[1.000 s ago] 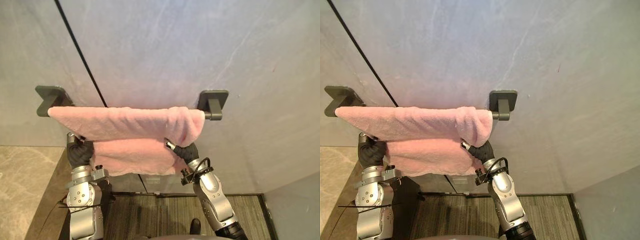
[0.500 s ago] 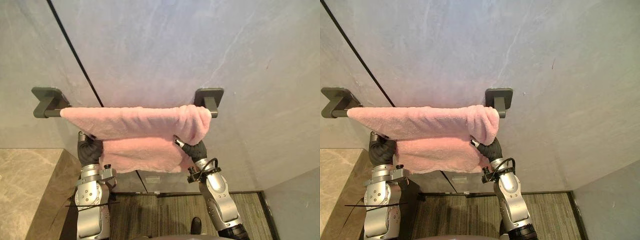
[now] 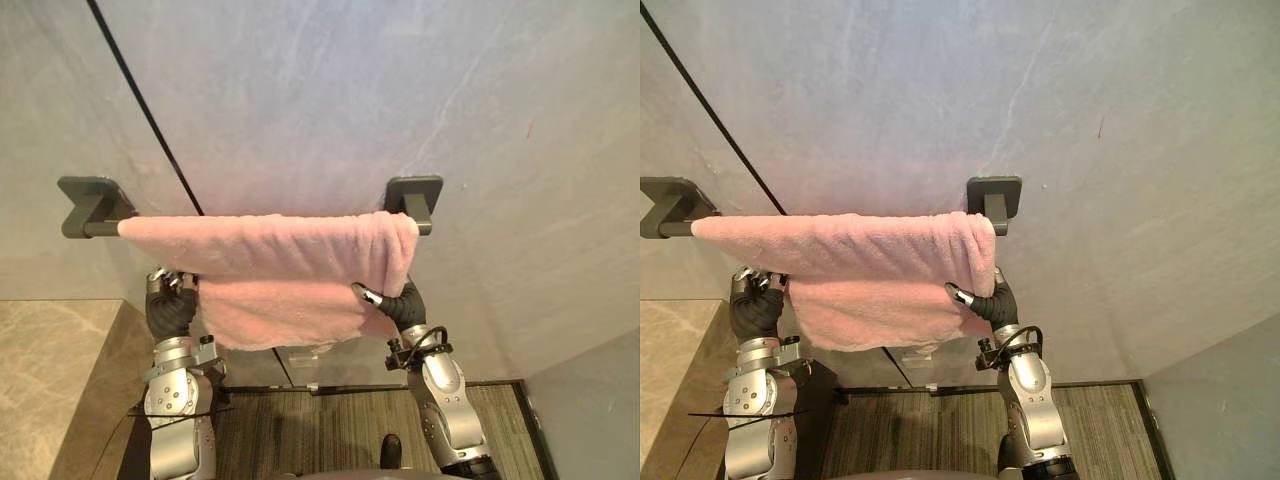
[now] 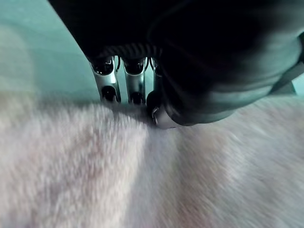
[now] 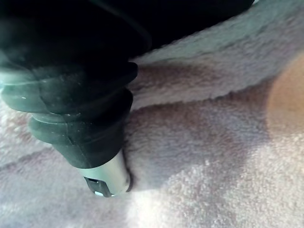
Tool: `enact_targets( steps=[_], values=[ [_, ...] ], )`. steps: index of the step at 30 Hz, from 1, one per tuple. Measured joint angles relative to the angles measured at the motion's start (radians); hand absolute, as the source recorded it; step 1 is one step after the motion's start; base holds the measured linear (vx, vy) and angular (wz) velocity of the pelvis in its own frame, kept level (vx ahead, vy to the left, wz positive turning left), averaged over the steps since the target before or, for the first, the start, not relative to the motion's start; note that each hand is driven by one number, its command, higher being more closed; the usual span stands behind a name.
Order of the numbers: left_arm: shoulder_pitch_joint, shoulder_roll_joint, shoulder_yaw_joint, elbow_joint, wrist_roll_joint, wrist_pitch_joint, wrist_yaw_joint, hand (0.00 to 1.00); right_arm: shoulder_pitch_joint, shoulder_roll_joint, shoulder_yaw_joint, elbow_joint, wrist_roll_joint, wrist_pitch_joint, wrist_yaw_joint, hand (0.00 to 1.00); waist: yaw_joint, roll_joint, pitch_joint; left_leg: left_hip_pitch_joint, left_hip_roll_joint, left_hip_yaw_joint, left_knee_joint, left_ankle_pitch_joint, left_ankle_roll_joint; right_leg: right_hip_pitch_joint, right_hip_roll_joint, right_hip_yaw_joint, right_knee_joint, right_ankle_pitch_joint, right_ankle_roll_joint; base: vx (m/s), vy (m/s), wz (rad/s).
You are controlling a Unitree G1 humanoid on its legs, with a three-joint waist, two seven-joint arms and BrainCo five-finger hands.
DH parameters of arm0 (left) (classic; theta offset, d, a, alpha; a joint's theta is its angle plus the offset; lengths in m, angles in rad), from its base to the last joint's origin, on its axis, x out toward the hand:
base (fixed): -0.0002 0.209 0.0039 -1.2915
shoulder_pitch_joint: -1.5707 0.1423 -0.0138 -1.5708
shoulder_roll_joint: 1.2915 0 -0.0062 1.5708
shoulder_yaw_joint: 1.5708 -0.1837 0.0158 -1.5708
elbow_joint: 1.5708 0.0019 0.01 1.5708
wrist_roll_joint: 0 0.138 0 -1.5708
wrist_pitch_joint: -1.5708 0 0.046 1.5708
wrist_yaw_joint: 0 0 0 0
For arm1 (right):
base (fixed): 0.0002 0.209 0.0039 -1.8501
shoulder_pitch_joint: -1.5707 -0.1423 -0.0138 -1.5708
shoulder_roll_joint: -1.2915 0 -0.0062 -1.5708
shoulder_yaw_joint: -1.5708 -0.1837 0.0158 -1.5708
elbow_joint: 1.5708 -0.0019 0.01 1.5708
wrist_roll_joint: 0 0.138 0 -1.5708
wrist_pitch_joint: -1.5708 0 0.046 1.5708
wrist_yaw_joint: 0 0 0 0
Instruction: Organize washtable
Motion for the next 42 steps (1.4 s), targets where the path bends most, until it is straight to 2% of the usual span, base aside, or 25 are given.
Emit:
enact_targets(
  steps=[3, 7, 13, 21, 26, 31, 34, 36, 37, 39, 40, 42],
  values=[
    [0.029, 0.0, 0.008, 0.01, -0.004, 0.018, 0.01, 0.0, 0.036, -0.003, -0.011, 0.049, 0.0, 0.005, -0.002, 0.0, -0.013, -0.009, -0.005, 0.001, 0.002, 0.0, -0.002, 0.0, 0.0, 0.0, 0.0, 0.0, 0.0, 0.0, 0.0, 0.0, 0.0, 0.0],
    [0.051, -0.005, 0.003, 0.011, -0.008, 0.021, 0.006, 0.0, 0.095, -0.012, -0.03, 0.151, -0.003, 0.049, -0.006, 0.0, -0.013, -0.01, -0.005, 0.008, 0.003, 0.001, -0.006, 0.0, 0.0, 0.001, 0.003, 0.004, 0.0, 0.0, 0.0, 0.0, 0.0, 0.0],
    [0.095, -0.01, -0.012, 0.095, -0.014, 0.042, -0.043, 0.0, 0.192, -0.044, -0.035, 0.257, -0.024, 0.1, 0.0, 0.0, -0.014, -0.01, -0.005, 0.019, 0.007, 0.002, -0.007, -0.002, 0.003, 0.011, 0.004, 0.014, 0.0, 0.001, 0.0, -0.02, -0.002, -0.04],
    [0.191, -0.021, -0.059, 0.275, -0.019, 0.087, -0.142, 0.0, 0.311, -0.056, -0.041, 0.3, -0.07, 0.124, 0.055, 0.0, -0.012, -0.01, -0.006, 0.029, 0.012, 0.026, 0.005, -0.012, 0.005, 0.021, 0.007, 0.018, -0.003, 0.001, -0.002, -0.05, -0.016, -0.05],
    [0.226, -0.019, -0.059, 0.455, -0.019, 0.108, -0.162, 0.0, 0.348, -0.08, 0.029, 0.297, -0.129, 0.148, 0.07, 0.0, -0.011, -0.005, -0.003, 0.021, 0.03, 0.041, 0.022, -0.026, -0.005, 0.015, 0.021, 0.019, -0.003, -0.014, -0.013, -0.02, -0.03, -0.08],
    [0.236, 0.002, -0.08, 0.631, -0.019, 0.123, -0.206, 0.0, 0.383, -0.127, 0.161, 0.166, -0.182, 0.158, 0.113, 0.0, -0.008, -0.003, -0.004, -0.026, 0.048, 0.042, 0.043, -0.035, -0.015, -0.022, 0.034, 0.007, -0.003, -0.022, -0.021, 0.03, -0.04, 0.0],
    [0.26, 0.025, -0.157, 0.671, -0.026, 0.138, -0.251, 0.0, 0.387, -0.178, 0.253, 0.056, -0.213, 0.159, 0.156, 0.0, -0.005, 0.016, -0.001, -0.024, 0.05, 0.039, 0.035, -0.036, -0.016, -0.021, 0.034, -0.002, -0.003, -0.021, -0.016, 0.07, 0.007, 0.09],
    [0.269, 0.085, -0.268, 0.672, -0.052, 0.147, -0.278, 0.0, 0.372, -0.205, 0.305, 0.035, -0.219, 0.157, 0.179, 0.0, -0.008, 0.019, -0.005, -0.022, 0.049, 0.026, 0.027, -0.036, -0.016, -0.017, 0.033, -0.013, -0.003, -0.026, -0.01, 0.08, 0.017, 0.15],
    [0.278, 0.14, -0.367, 0.65, -0.101, 0.151, -0.303, 0.0, 0.347, -0.234, 0.335, 0.037, -0.218, 0.157, 0.198, 0.0, -0.006, 0.022, -0.004, -0.017, 0.049, 0.023, 0.016, -0.035, -0.016, -0.017, 0.034, -0.015, -0.002, -0.028, -0.008, 0.08, 0.015, 0.06],
    [0.291, 0.196, -0.462, 0.59, -0.165, 0.155, -0.326, 0.0, 0.314, -0.259, 0.358, 0.041, -0.209, 0.157, 0.211, 0.0, -0.007, 0.023, -0.003, -0.009, 0.046, 0.022, 0.015, -0.035, -0.017, -0.016, 0.033, -0.015, 0.0, -0.028, -0.007, 0.08, 0.018, 0.0],
    [0.303, 0.244, -0.526, 0.501, -0.23, 0.161, -0.353, 0.0, 0.275, -0.294, 0.38, 0.041, -0.197, 0.156, 0.217, 0.0, -0.01, 0.022, -0.004, -0.006, 0.042, 0.023, 0.019, -0.034, -0.017, -0.014, 0.029, -0.015, 0.0, -0.028, -0.007, 0.07, 0.03, -0.05],
    [0.305, 0.275, -0.553, 0.44, -0.291, 0.161, -0.367, 0.0, 0.244, -0.318, 0.393, 0.041, -0.164, 0.153, 0.217, 0.0, -0.013, 0.022, -0.004, -0.001, 0.04, 0.023, 0.019, -0.034, -0.016, -0.008, 0.027, -0.015, 0.0, -0.028, -0.006, 0.02, 0.015, -0.02]
  ],
)
